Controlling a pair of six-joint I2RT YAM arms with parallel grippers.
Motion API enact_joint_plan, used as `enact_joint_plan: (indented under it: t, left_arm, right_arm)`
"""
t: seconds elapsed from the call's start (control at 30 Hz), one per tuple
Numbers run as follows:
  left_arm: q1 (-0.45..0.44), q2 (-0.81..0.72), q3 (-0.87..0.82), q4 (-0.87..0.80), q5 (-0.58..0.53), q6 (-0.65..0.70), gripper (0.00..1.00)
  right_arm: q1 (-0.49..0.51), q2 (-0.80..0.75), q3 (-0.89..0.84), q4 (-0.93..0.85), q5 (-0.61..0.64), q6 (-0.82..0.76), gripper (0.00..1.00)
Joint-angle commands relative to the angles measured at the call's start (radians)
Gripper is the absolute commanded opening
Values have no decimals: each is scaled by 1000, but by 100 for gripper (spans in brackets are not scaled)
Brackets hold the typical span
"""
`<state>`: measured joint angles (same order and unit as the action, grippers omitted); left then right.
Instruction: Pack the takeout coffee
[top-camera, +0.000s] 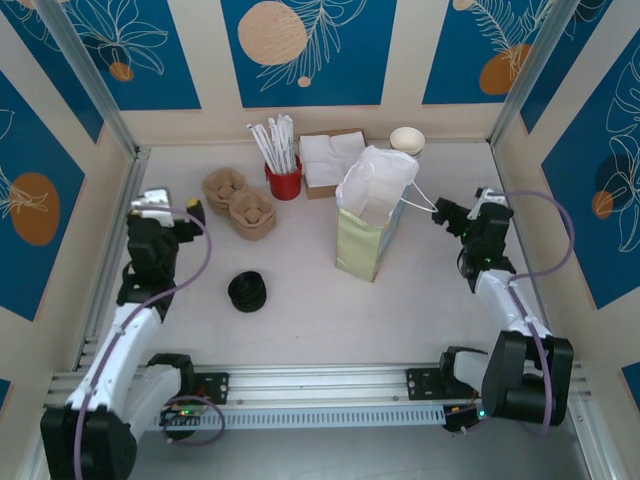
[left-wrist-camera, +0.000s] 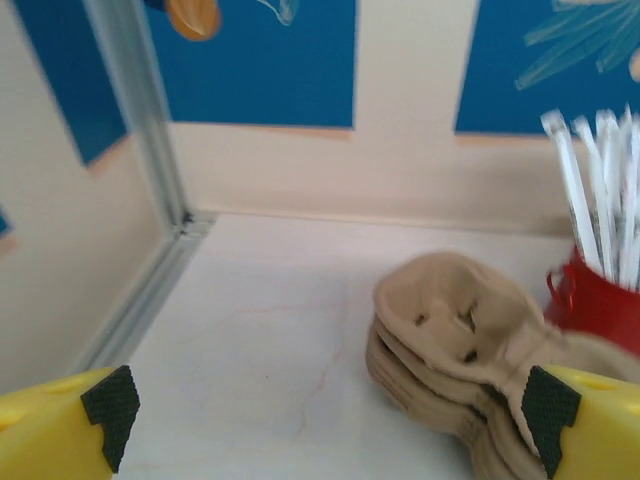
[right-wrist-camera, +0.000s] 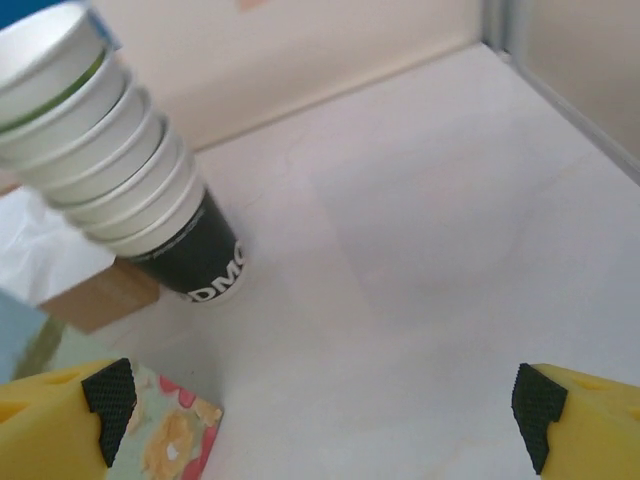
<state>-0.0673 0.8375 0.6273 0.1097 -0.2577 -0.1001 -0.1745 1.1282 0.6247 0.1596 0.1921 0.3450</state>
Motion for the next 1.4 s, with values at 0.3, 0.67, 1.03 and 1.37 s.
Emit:
enact_joint_plan:
  t: [0.3, 0.67, 1.03, 1.37]
  left_arm:
    - [-6, -36, 503, -906, 81, -237, 99]
    - [-6, 9, 603, -1024, 203, -247, 100]
    - [-6, 60, 606, -1015, 233, -259, 99]
    - [-6, 81, 600, -993, 223, -265, 99]
  right_arm:
    - [-17, 308, 829, -925, -268, 317, 95]
    - [112, 681, 1348, -1144, -220, 295, 72]
    - [168, 905, 1595, -1227, -82, 272, 56]
    - [175, 998, 1679, -1233, -75, 257, 37]
